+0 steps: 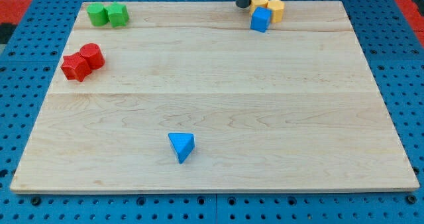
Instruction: Move your arm to the center
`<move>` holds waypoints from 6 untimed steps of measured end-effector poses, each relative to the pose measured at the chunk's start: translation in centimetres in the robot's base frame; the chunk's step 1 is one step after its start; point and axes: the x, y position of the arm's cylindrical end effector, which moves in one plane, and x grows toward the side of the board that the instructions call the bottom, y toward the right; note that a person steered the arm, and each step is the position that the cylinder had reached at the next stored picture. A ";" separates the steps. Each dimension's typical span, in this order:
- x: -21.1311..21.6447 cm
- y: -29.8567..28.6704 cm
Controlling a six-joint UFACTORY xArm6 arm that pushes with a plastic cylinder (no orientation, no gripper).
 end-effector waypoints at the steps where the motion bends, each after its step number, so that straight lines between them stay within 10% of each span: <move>1: 0.8 0.6; 3: 1.6 -4.7; 6: 22.4 -3.3</move>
